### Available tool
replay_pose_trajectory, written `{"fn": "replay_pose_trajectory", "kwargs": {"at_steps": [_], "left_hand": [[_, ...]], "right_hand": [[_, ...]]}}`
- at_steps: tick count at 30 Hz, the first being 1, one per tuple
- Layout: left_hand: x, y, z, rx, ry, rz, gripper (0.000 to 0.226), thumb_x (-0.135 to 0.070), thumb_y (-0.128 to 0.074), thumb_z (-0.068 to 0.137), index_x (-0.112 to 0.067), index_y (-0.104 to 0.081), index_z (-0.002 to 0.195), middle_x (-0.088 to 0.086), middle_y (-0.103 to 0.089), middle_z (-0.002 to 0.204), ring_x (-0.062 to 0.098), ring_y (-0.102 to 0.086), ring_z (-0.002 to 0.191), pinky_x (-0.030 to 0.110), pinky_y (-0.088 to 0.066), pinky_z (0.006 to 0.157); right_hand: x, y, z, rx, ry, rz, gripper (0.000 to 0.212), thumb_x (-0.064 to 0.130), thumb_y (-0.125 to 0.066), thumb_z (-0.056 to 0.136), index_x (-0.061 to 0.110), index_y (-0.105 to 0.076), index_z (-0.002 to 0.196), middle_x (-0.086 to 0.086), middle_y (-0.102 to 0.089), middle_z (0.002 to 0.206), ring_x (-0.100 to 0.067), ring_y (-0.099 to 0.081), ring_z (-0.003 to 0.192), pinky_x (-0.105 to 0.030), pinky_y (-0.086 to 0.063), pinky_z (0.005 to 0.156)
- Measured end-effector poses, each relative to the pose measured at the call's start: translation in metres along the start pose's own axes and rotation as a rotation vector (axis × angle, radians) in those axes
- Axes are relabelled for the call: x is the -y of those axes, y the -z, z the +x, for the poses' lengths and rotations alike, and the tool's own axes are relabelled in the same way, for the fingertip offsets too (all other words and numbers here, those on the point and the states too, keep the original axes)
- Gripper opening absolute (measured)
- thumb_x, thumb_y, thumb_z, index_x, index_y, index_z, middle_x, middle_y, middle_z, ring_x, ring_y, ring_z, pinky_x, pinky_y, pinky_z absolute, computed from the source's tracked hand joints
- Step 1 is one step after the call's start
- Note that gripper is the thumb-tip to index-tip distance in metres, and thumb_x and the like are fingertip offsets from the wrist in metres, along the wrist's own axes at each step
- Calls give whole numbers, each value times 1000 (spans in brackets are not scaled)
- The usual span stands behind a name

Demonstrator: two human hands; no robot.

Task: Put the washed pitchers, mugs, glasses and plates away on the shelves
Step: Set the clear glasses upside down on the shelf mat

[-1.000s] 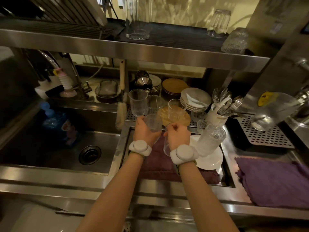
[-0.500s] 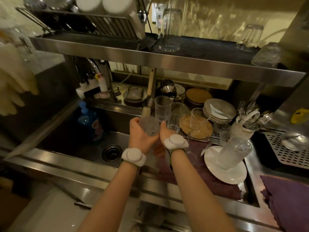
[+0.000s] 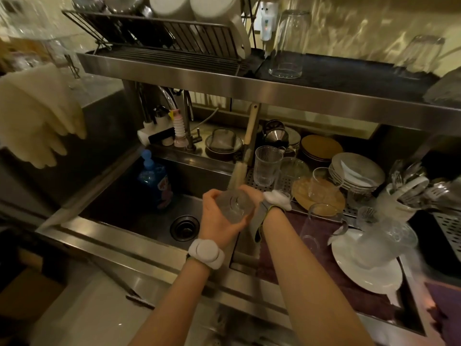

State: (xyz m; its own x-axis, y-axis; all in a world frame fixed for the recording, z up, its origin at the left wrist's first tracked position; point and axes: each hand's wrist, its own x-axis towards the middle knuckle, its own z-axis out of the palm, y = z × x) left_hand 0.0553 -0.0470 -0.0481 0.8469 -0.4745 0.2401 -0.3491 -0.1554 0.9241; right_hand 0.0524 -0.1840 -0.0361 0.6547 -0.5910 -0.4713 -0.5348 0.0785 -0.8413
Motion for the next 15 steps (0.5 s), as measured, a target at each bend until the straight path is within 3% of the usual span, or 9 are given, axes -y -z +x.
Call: {"fn": "replay_pose_trajectory", "kwargs": {"at_steps": [3, 6, 7, 9, 12, 15], "left_hand": [[0, 0, 1, 14, -23, 126, 82, -60, -75, 49, -46, -29, 115, -24, -37, 108, 12, -49, 105, 25, -48, 86], [4, -5, 4, 54, -43, 248, 90, -46, -79, 59, -22, -33, 132, -2, -47, 122, 17, -48, 112, 27, -44, 92], [3, -8, 5, 79, -31, 276, 91, -41, -80, 61, -17, -33, 135, 4, -47, 125, 19, -48, 114, 29, -44, 93], [-3, -13, 10, 138, 28, 292, 94, -36, -81, 64, -14, -28, 139, 9, -43, 131, 23, -48, 117, 30, -44, 91], [-16, -23, 16, 226, 30, 321, 91, -33, -77, 69, -10, -25, 140, 14, -48, 129, 28, -48, 117, 30, -43, 87], [-33, -25, 16, 233, -27, 314, 77, -33, -71, 76, -9, -30, 136, 14, -53, 123, 30, -54, 111, 29, -45, 80]], "right_hand": [[13, 11, -20, -91, -22, 66, 58, 32, -52, 92, -3, -39, 136, -19, -46, 137, -34, -43, 129, -39, -36, 108], [25, 17, -40, -141, 84, -20, 96, 74, -48, 73, 2, -35, 135, -8, -44, 126, -22, -44, 122, -36, -32, 107], [27, 17, -42, -247, 91, -99, 94, 72, -52, 72, 2, -37, 132, -11, -46, 126, -24, -46, 121, -38, -37, 105], [32, 17, -47, -463, 89, -141, 87, 51, -70, 72, -1, -35, 132, -17, -43, 133, -32, -47, 123, -40, -42, 100], [36, 18, -57, -526, 228, -151, 95, 40, -79, 64, 4, -29, 136, -15, -35, 136, -32, -48, 118, -32, -42, 82], [34, 25, -71, -602, 431, -250, 84, 45, -76, 61, 16, -35, 128, -7, -37, 127, -28, -54, 105, -30, -47, 73]]}}
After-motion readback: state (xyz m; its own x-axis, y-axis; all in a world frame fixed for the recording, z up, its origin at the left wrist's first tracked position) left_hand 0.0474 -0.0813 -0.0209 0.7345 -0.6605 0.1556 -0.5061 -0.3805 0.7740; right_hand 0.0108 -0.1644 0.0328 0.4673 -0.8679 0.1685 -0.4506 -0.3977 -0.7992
